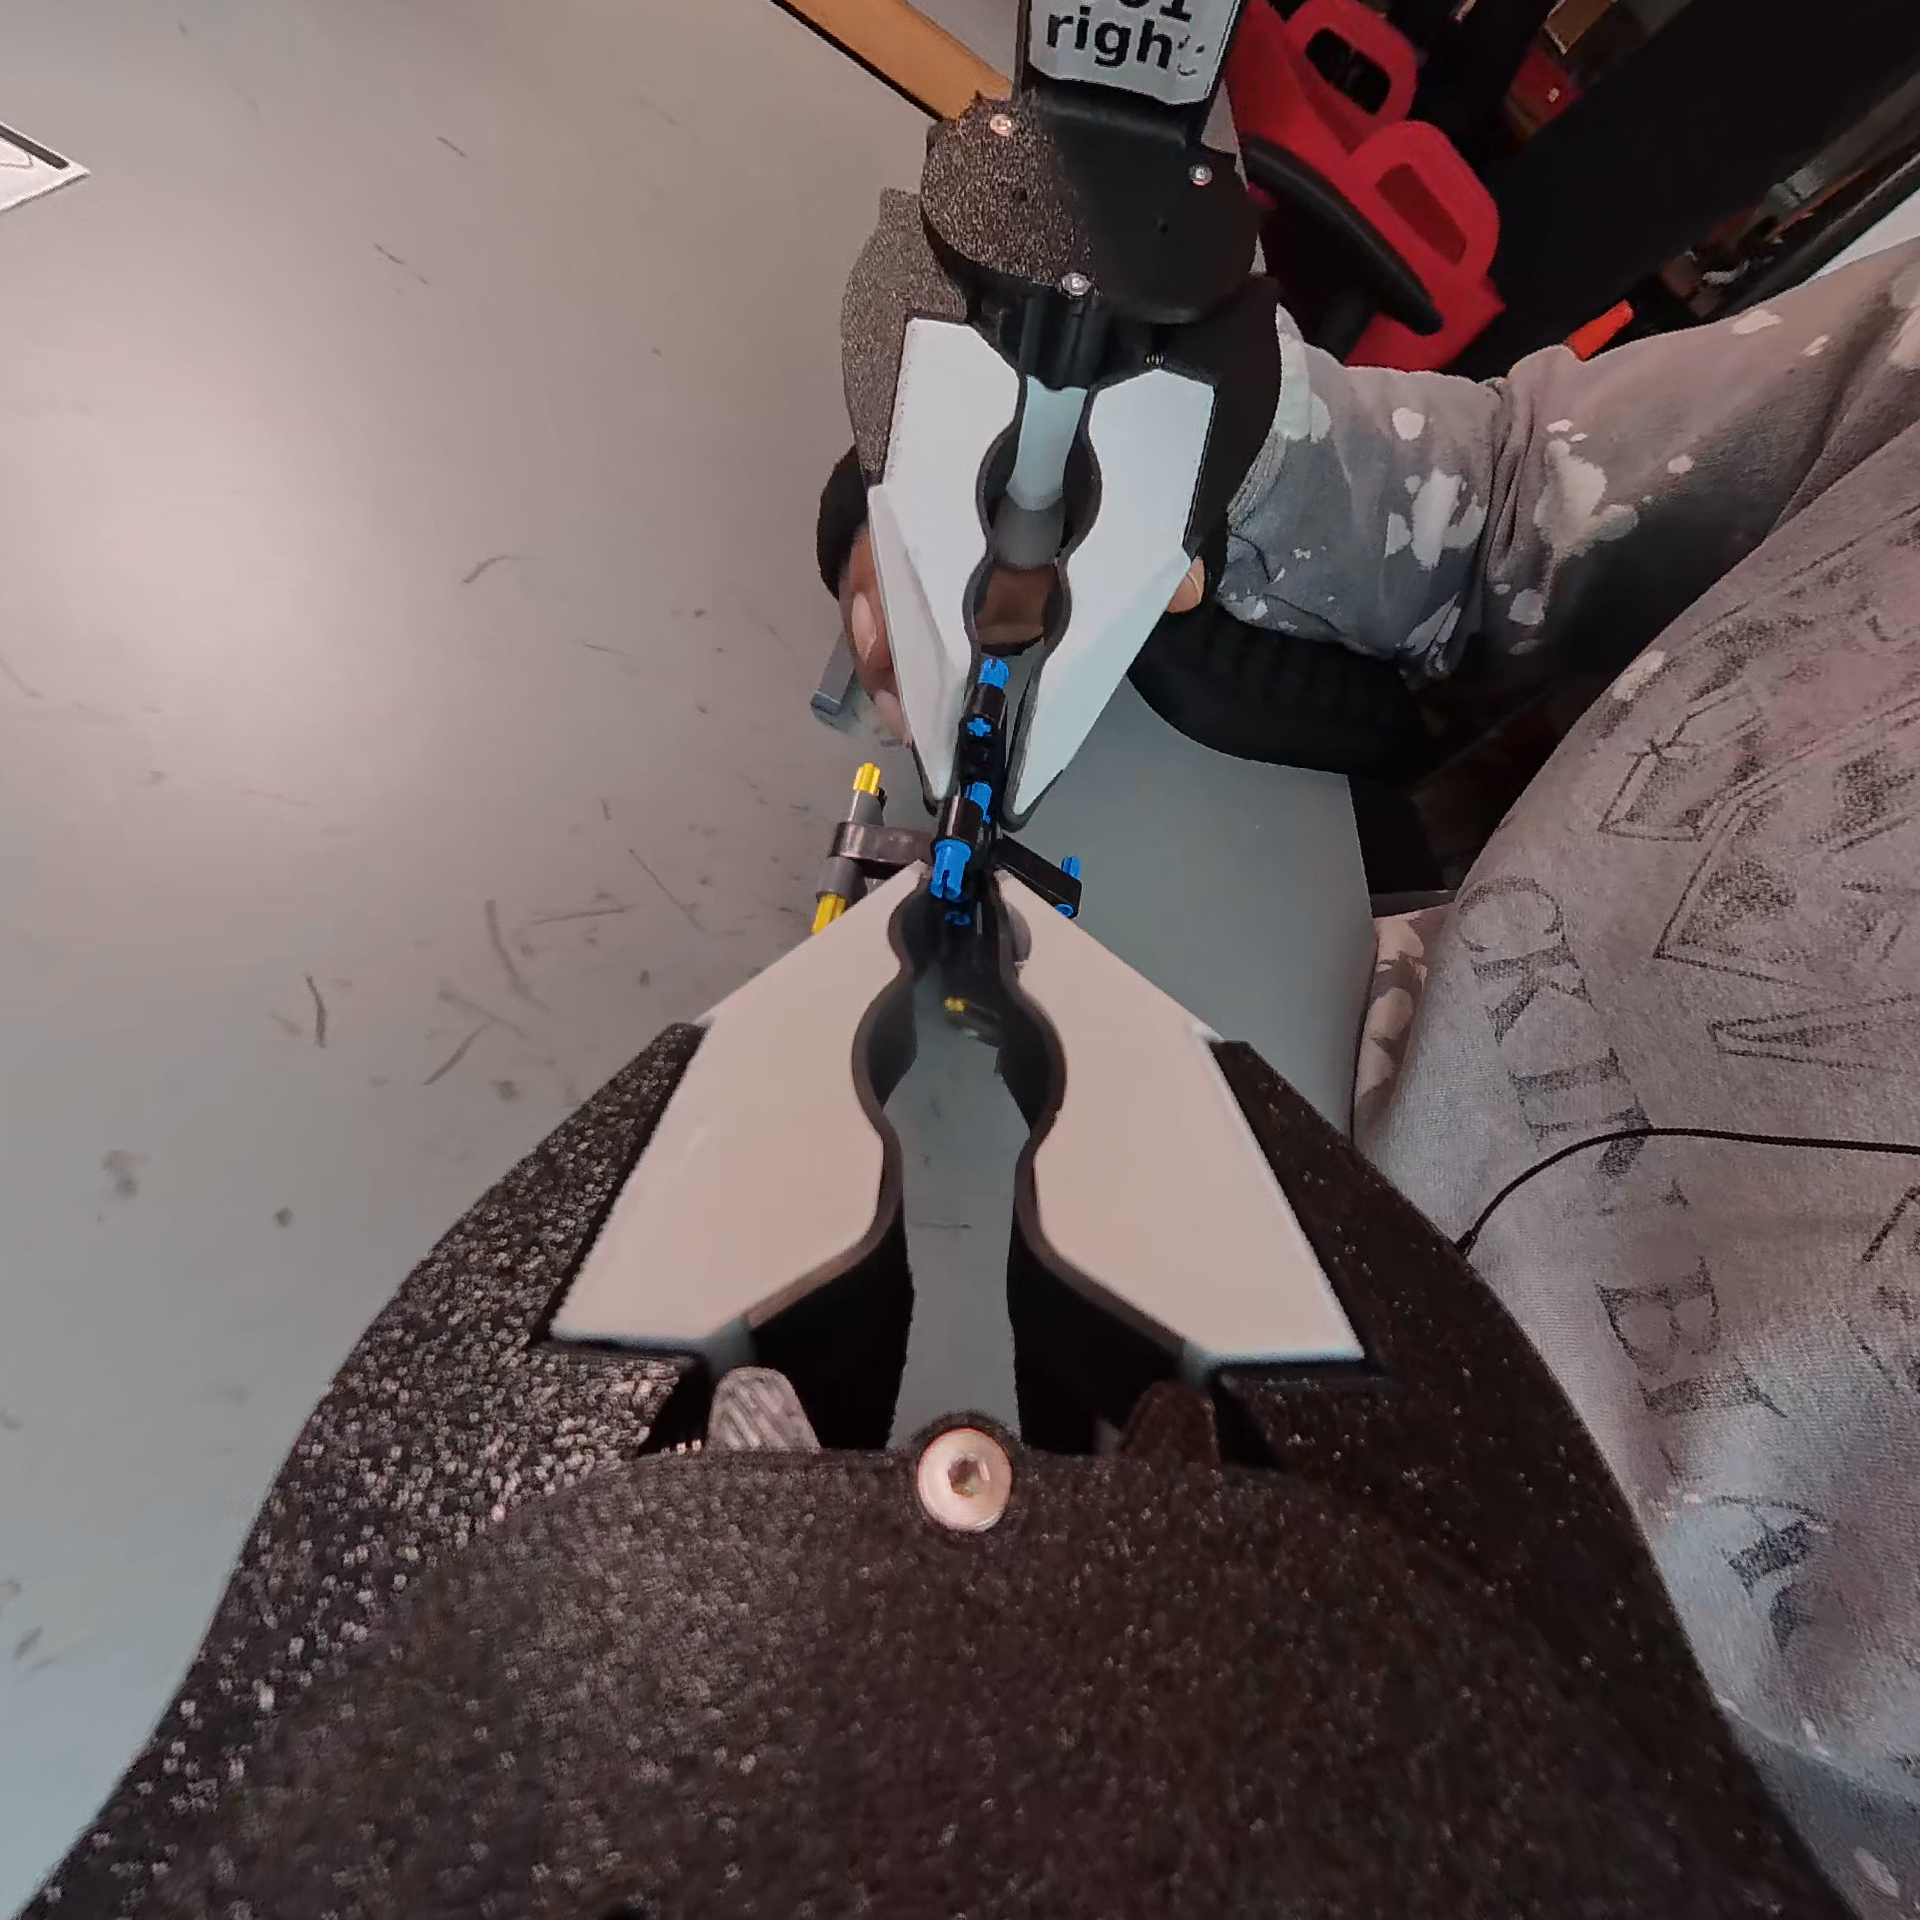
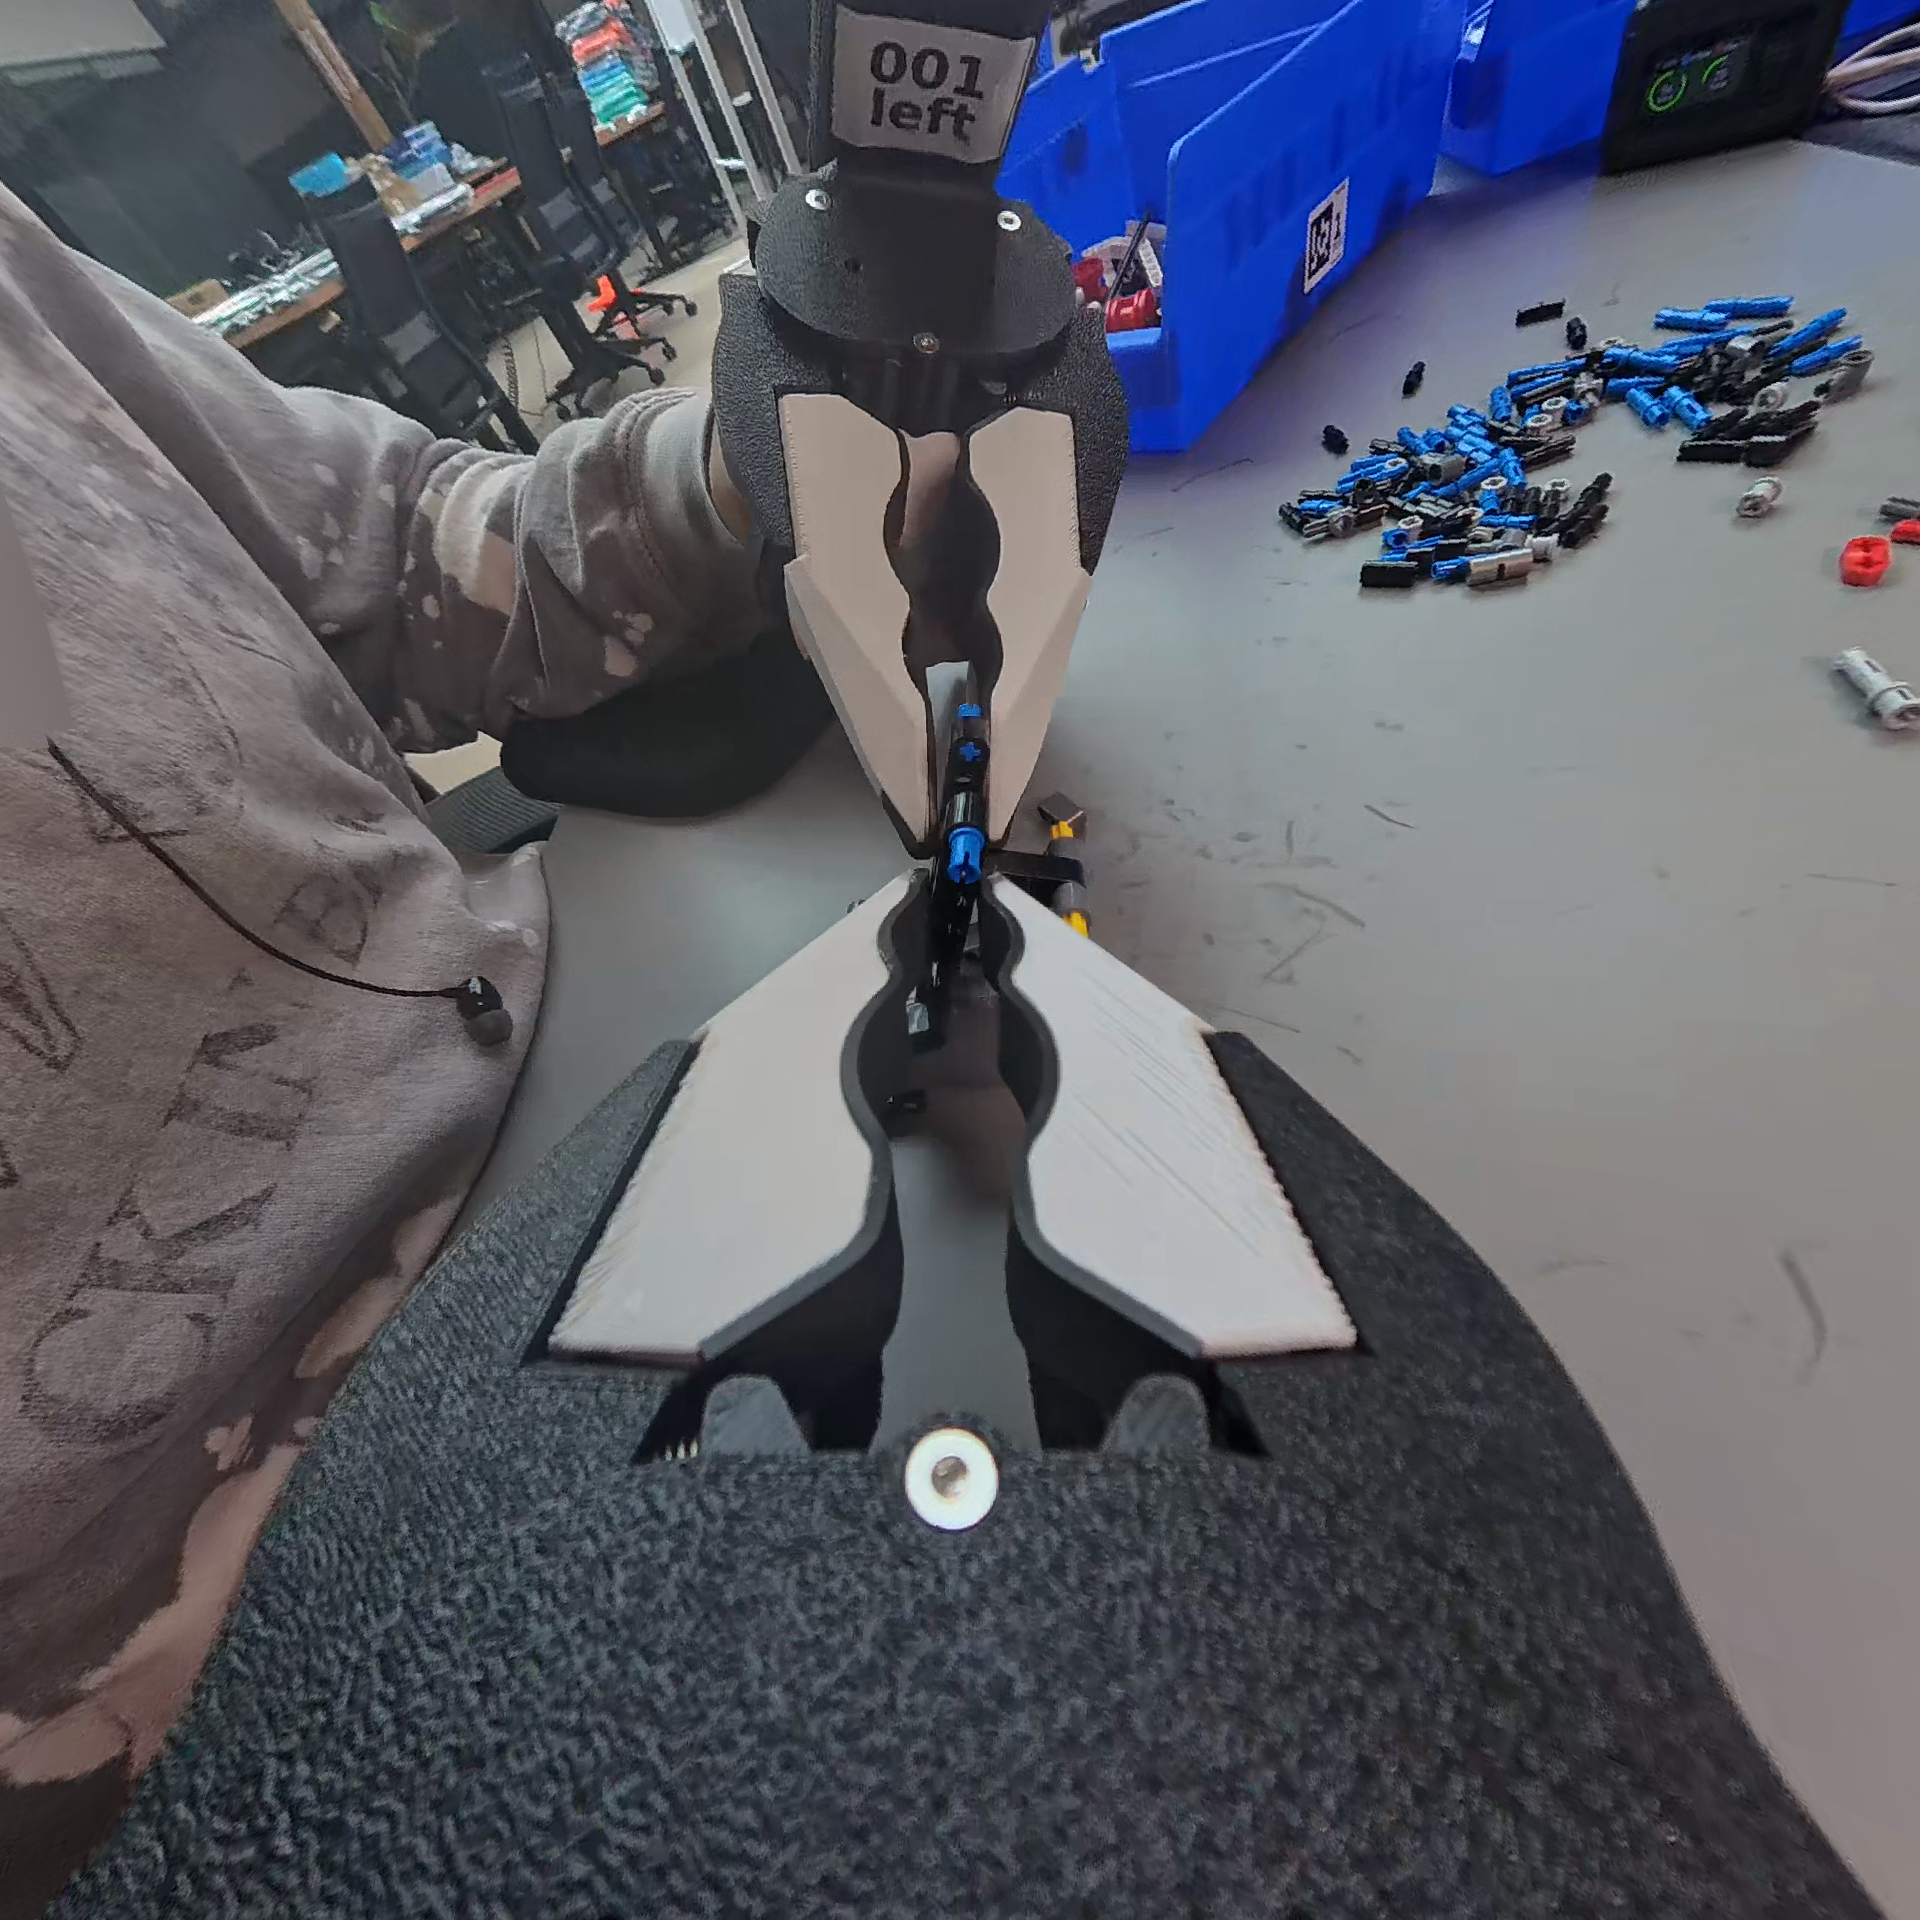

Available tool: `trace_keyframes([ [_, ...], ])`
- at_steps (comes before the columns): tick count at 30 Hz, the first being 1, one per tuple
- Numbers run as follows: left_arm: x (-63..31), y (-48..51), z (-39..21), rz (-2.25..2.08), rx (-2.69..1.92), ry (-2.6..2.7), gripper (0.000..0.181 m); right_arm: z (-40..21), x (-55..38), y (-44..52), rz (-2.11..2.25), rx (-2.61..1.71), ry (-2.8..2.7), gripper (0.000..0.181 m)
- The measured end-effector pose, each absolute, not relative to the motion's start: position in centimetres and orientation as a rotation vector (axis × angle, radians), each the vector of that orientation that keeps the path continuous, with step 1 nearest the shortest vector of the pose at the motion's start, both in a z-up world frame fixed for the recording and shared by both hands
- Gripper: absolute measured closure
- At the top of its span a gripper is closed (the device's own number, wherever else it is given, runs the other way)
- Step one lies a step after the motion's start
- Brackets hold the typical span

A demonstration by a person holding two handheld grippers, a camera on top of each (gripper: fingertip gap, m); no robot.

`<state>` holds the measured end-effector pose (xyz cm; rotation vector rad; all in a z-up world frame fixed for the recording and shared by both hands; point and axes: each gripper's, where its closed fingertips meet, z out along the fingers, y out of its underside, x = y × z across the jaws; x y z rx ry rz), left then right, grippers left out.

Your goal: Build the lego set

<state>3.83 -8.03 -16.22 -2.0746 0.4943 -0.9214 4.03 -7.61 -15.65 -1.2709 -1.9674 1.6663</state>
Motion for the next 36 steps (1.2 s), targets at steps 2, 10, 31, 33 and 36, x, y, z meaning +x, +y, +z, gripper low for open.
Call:
trace_keyframes([
  [2,4.1,-8.3,-16.1,-0.922,-2.086,0.526,0.174,-15.5,4.3,-8.0,1.683,-1.232,-1.987,0.174],
  [10,4.8,-9.3,-16.0,-0.968,-2.127,0.620,0.176,-15.4,4.9,-9.1,1.578,-1.071,-2.170,0.174],
  [31,5.0,-9.2,-16.1,-0.961,-2.136,0.625,0.177,-15.7,4.9,-9.2,1.620,-1.184,-2.209,0.176],
  [33,5.0,-9.1,-16.1,-0.958,-2.137,0.622,0.177,-15.7,4.9,-9.2,1.631,-1.190,-2.200,0.176],
  [36,5.0,-9.2,-16.0,-0.950,-2.138,0.631,0.177,-15.6,4.9,-9.3,1.632,-1.188,-2.200,0.176],
])
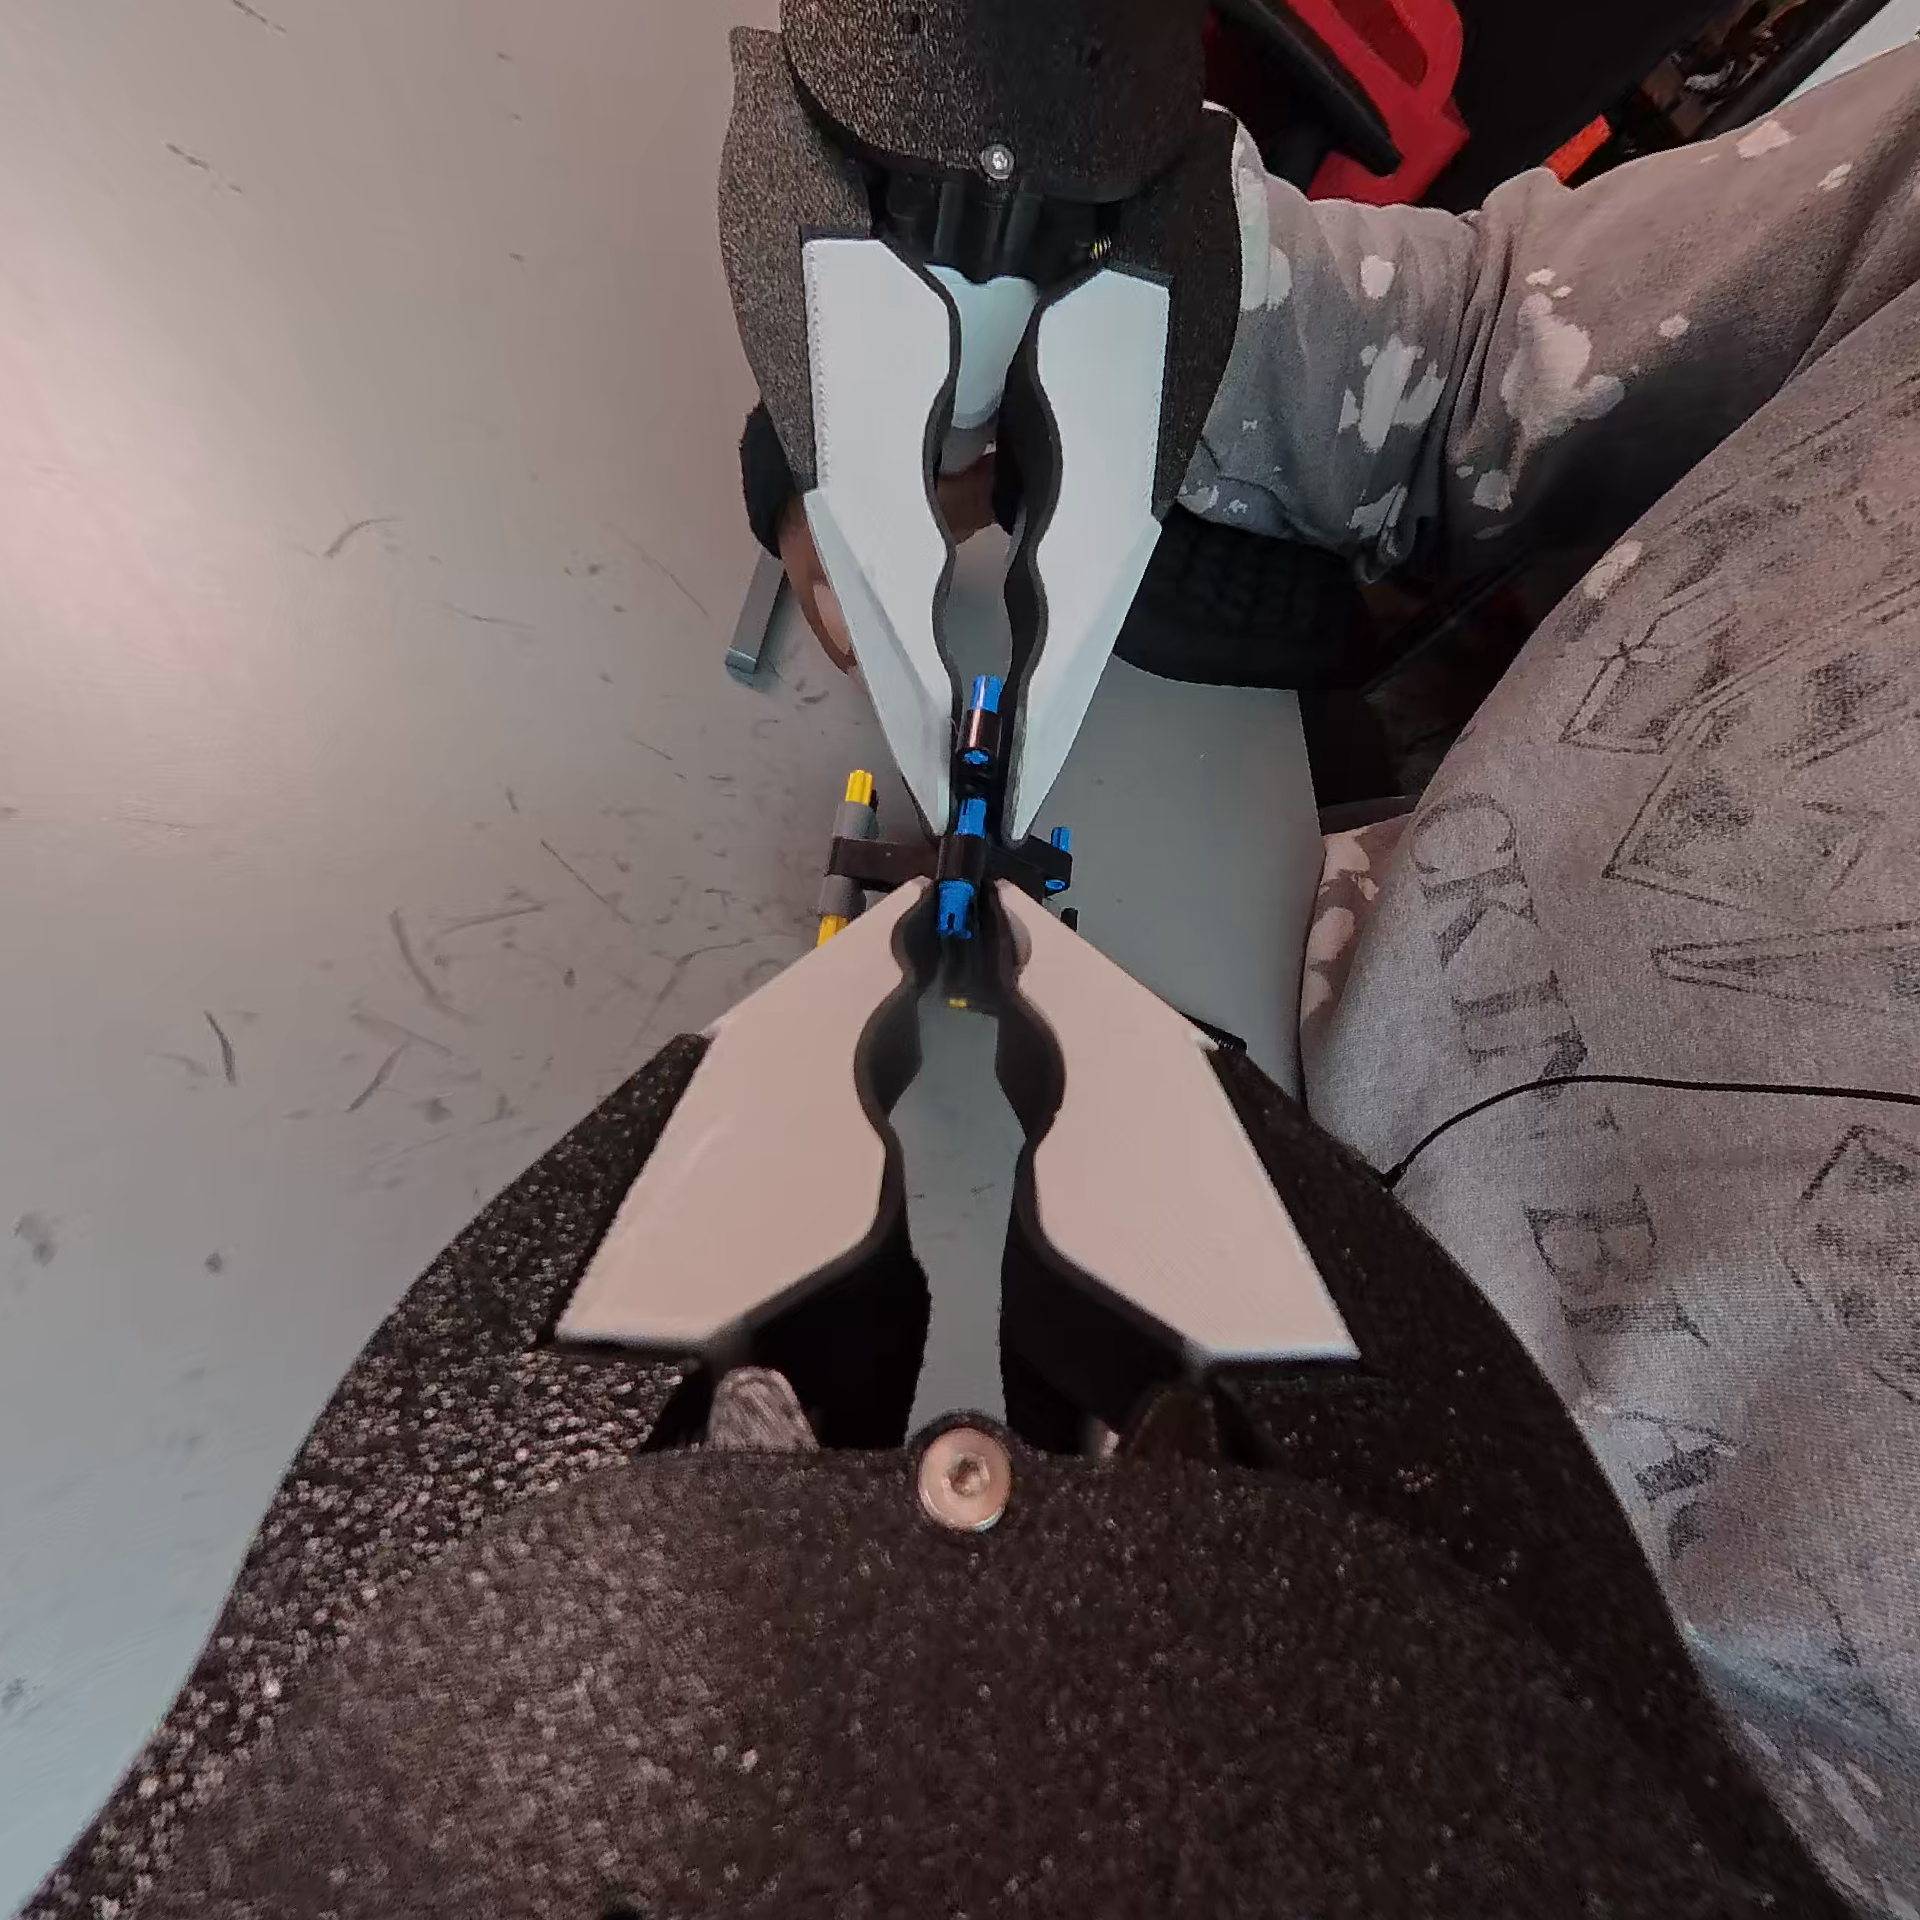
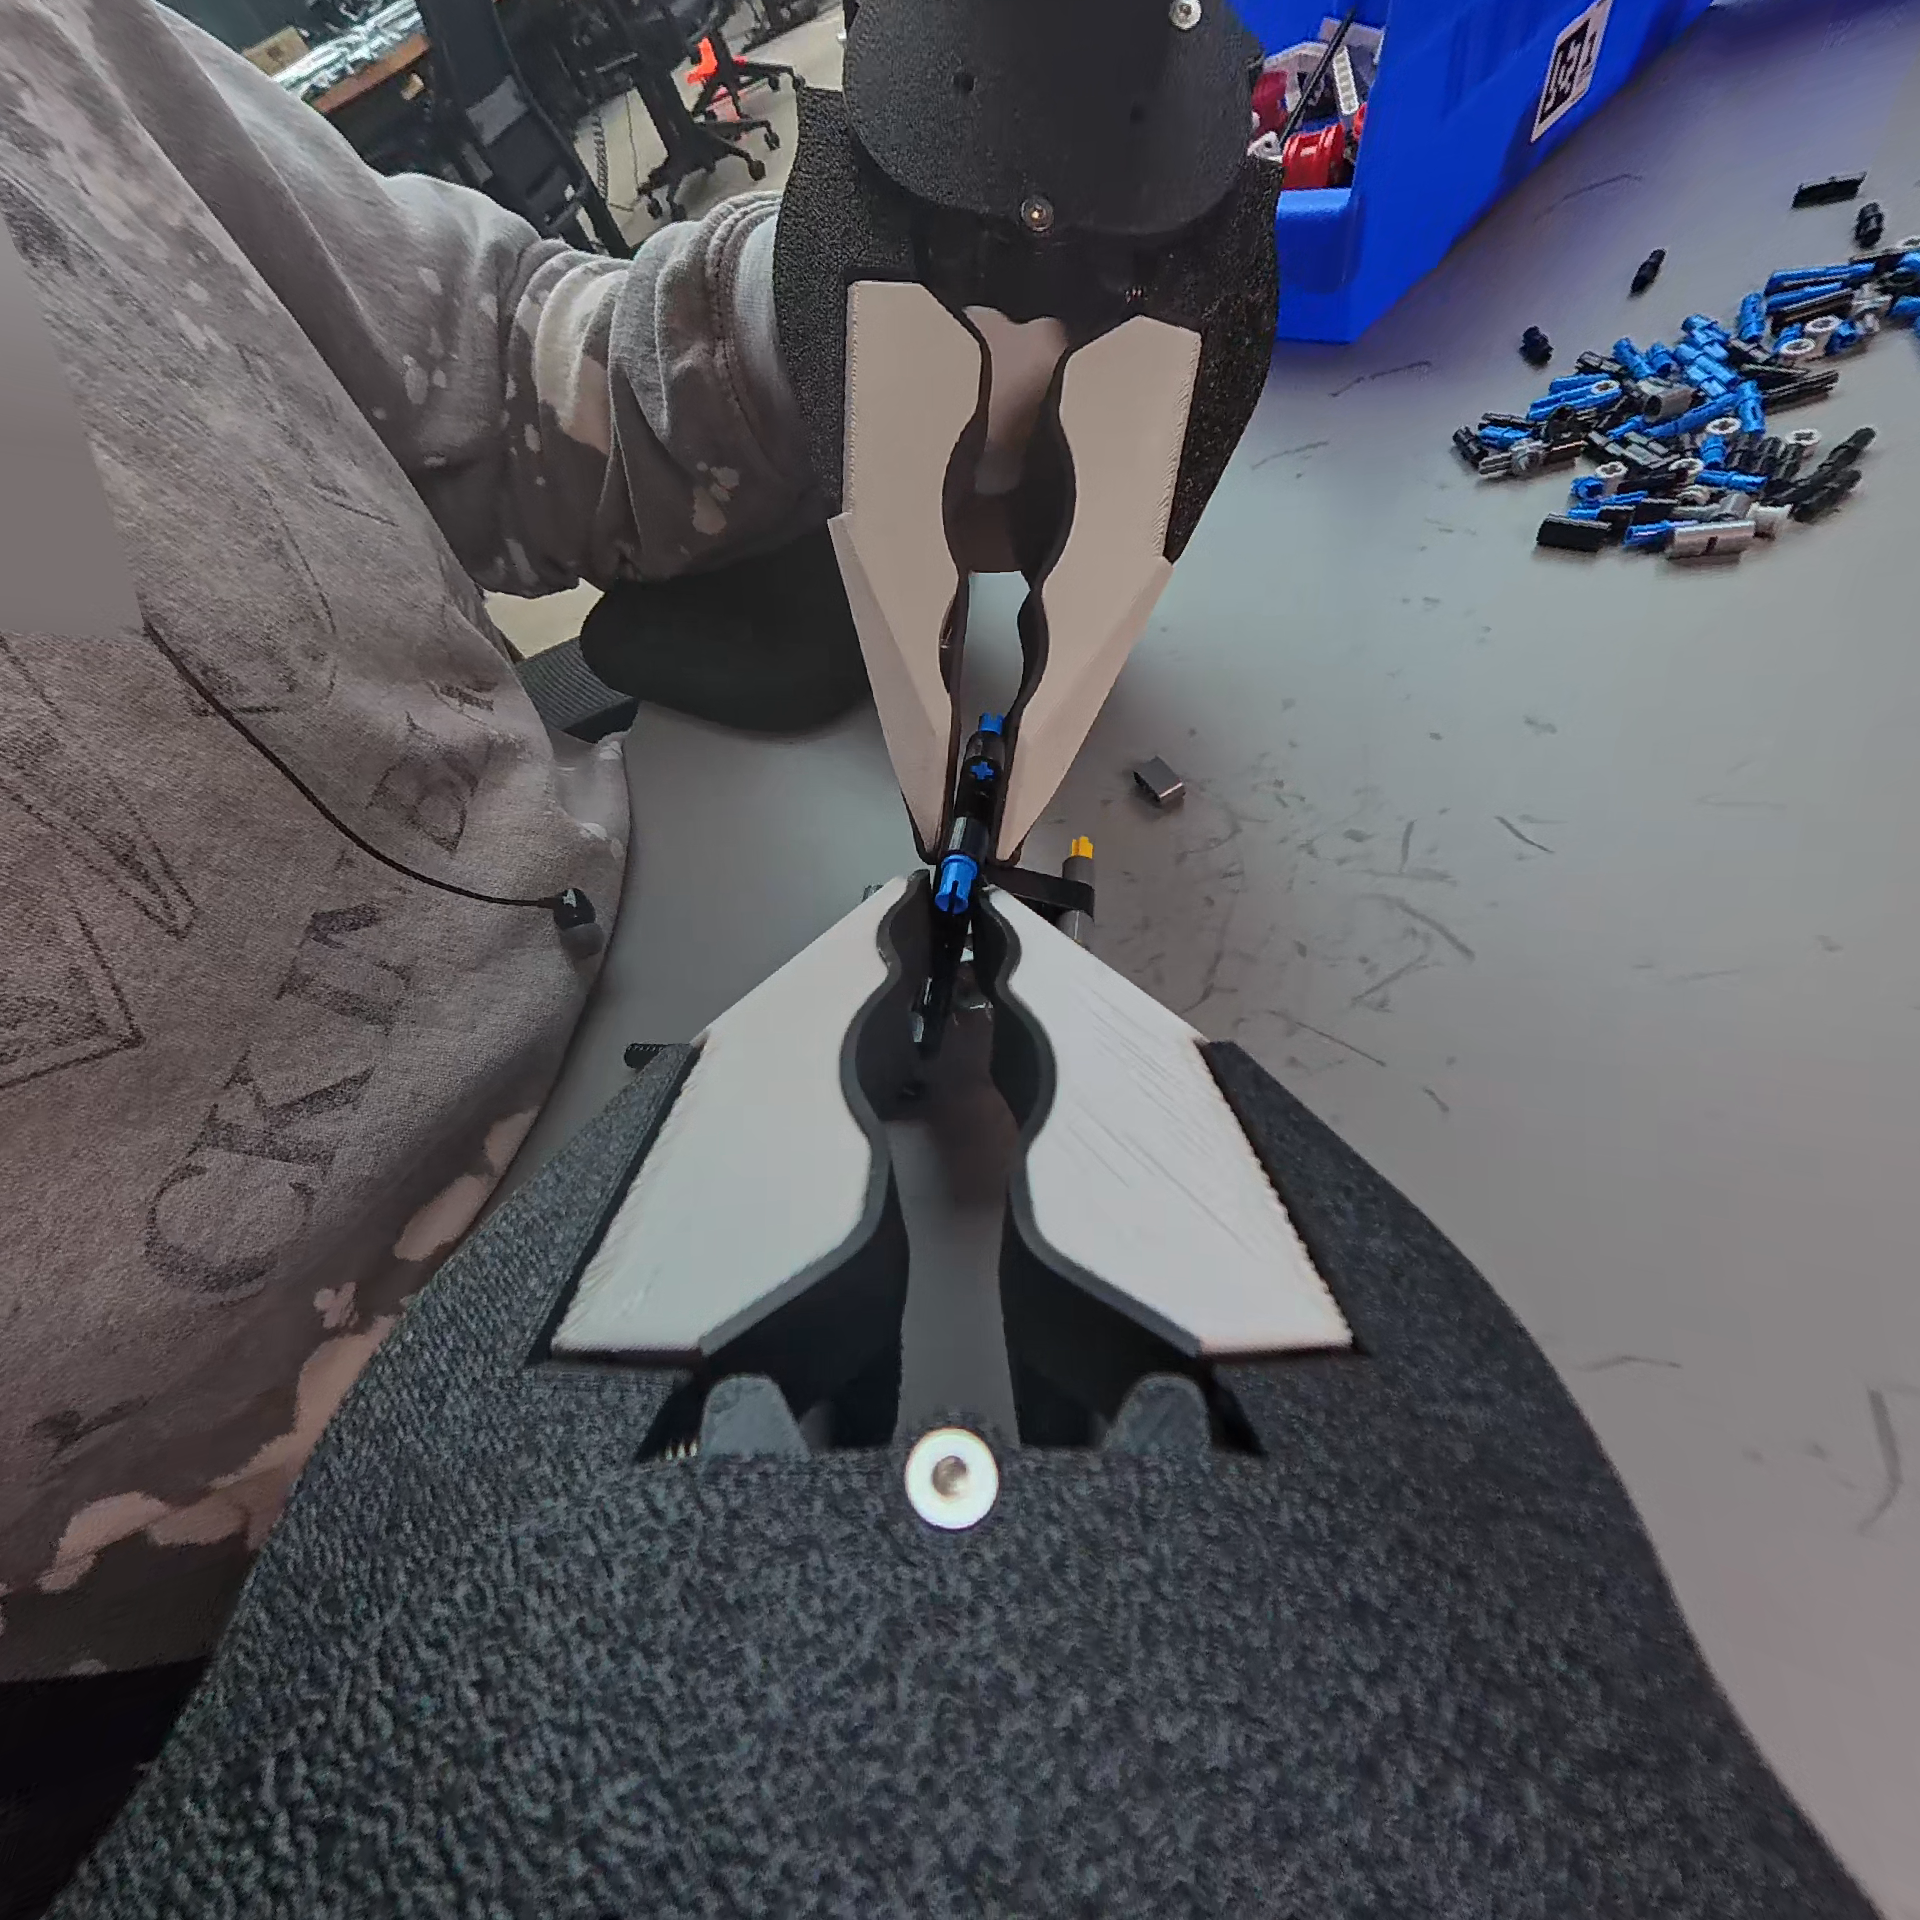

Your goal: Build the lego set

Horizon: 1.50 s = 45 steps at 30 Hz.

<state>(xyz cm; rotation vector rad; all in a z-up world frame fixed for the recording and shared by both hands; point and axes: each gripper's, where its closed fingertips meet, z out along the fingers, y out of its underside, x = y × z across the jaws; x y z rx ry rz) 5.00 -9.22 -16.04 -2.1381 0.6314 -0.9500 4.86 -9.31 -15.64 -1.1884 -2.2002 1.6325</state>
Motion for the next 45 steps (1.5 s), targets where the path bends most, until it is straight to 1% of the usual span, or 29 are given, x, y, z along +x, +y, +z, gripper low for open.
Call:
trace_keyframes([
  [14,4.9,-9.1,-16.1,-0.958,-2.157,0.598,0.177,-15.7,4.7,-9.2,1.698,-1.260,-2.103,0.176],
  [26,4.3,-8.8,-16.5,-0.942,-2.168,0.538,0.174,-15.5,4.5,-7.7,1.687,-1.338,-1.989,0.171],
  [27,4.2,-8.9,-16.5,-0.939,-2.166,0.530,0.173,-15.4,4.7,-7.3,1.681,-1.344,-1.983,0.170],
  [29,4.1,-8.8,-16.5,-0.939,-2.160,0.496,0.173,-15.2,4.9,-6.9,1.660,-1.341,-1.985,0.173],
  [34,3.6,-8.2,-16.8,-0.939,-2.156,0.321,0.173,-16.0,4.2,-6.9,1.543,-1.382,-1.968,0.175],
  [35,3.3,-8.0,-16.8,-0.937,-2.149,0.256,0.173,-16.0,4.1,-6.7,1.492,-1.387,-1.952,0.172],
  [40,2.0,-7.6,-16.8,-0.949,-2.109,0.006,0.173,-15.6,3.0,-7.0,1.177,-1.362,-1.839,0.143],
  [44,1.8,-7.0,-16.8,-0.904,-2.102,-0.048,0.173,-17.1,1.8,-7.4,0.955,-1.329,-1.822,0.129],
  [45,1.7,-6.9,-16.8,-0.899,-2.100,-0.065,0.173,-17.1,1.6,-7.3,0.917,-1.329,-1.810,0.130],
])
